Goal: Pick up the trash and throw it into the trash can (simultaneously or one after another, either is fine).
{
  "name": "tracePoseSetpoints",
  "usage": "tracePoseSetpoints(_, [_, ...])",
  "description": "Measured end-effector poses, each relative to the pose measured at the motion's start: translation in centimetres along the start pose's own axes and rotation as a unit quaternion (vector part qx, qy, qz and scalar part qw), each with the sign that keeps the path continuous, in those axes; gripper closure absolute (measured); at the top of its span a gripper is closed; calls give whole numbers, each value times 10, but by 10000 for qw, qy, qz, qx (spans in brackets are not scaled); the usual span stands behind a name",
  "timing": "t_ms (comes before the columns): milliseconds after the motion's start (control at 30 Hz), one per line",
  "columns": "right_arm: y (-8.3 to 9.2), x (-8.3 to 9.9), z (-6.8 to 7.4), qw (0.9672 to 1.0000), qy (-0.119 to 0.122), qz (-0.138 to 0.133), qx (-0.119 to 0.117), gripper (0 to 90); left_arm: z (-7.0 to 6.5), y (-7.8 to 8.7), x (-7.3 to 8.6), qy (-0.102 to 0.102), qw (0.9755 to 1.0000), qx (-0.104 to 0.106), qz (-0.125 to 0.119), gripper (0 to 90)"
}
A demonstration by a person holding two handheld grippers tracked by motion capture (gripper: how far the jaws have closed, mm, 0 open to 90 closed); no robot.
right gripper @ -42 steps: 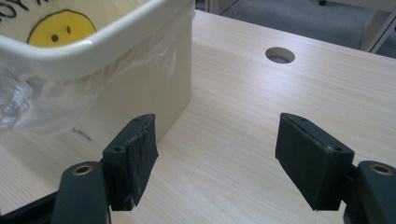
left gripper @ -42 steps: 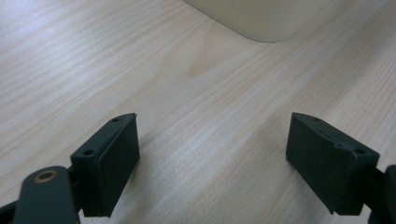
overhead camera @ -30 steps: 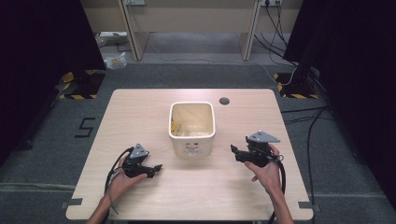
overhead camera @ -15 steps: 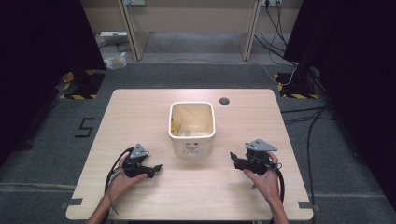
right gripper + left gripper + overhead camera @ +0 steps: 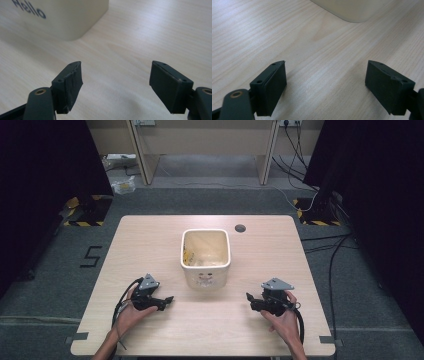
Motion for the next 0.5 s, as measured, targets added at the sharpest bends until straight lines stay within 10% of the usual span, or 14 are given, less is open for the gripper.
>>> tracePoseSetpoints(500, [0,25,6,9998,-11,218,-36,244,0,0,0,-1,10000,-1,0,162])
Point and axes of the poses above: each handheld gripper's, and its own axes: y roughly backward along the jaws, x roughly out of its underside, z roughly to its left, the point moved 3 cm from there along -y, roughly forward along the jaws, and after that the axes turned 11 degrees about -y, right-handed, at the moved point
